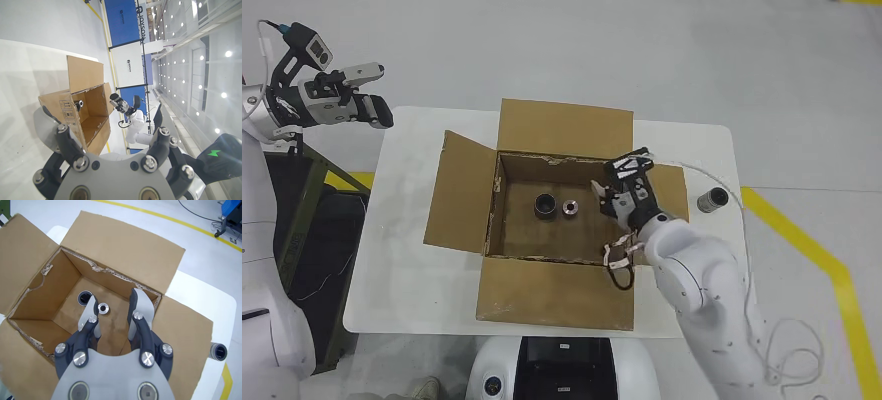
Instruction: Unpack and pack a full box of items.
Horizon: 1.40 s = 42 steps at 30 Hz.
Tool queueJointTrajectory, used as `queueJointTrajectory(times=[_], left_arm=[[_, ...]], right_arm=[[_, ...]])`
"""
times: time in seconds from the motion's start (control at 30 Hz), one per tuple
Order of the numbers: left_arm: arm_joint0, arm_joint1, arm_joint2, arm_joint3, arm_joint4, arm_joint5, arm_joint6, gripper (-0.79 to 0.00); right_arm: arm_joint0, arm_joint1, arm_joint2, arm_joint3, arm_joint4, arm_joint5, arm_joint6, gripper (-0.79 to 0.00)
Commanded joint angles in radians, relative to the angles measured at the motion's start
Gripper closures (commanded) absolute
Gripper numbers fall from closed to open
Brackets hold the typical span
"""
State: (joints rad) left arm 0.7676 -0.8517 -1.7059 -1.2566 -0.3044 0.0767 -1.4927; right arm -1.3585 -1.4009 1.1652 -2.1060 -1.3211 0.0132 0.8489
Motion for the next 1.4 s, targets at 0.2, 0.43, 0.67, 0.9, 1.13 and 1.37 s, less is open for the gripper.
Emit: queueJointTrajectory(times=[0.2, 0.43, 0.67, 0.9, 1.13, 1.37], left_arm=[[0.000, 0.000, 0.000, 0.000, 0.000, 0.000, 0.000, -0.785], [0.000, 0.000, 0.000, 0.000, 0.000, 0.000, 0.000, -0.785], [0.000, 0.000, 0.000, 0.000, 0.000, 0.000, 0.000, -0.785], [0.000, 0.000, 0.000, 0.000, 0.000, 0.000, 0.000, -0.785], [0.000, 0.000, 0.000, 0.000, 0.000, 0.000, 0.000, -0.785], [0.000, 0.000, 0.000, 0.000, 0.000, 0.000, 0.000, -0.785]], right_arm=[[-0.080, 0.015, 0.125, -0.051, 0.036, -0.001, -0.044, -0.363], [-0.105, 0.023, 0.242, -0.037, 0.086, 0.027, -0.071, -0.366], [-0.101, 0.031, 0.348, 0.030, 0.103, 0.069, -0.082, -0.369], [-0.079, 0.036, 0.400, 0.149, 0.078, 0.124, -0.081, -0.376], [-0.058, 0.043, 0.458, 0.263, 0.075, 0.147, -0.080, -0.376], [-0.028, 0.049, 0.477, 0.370, 0.083, 0.136, -0.075, -0.431]])
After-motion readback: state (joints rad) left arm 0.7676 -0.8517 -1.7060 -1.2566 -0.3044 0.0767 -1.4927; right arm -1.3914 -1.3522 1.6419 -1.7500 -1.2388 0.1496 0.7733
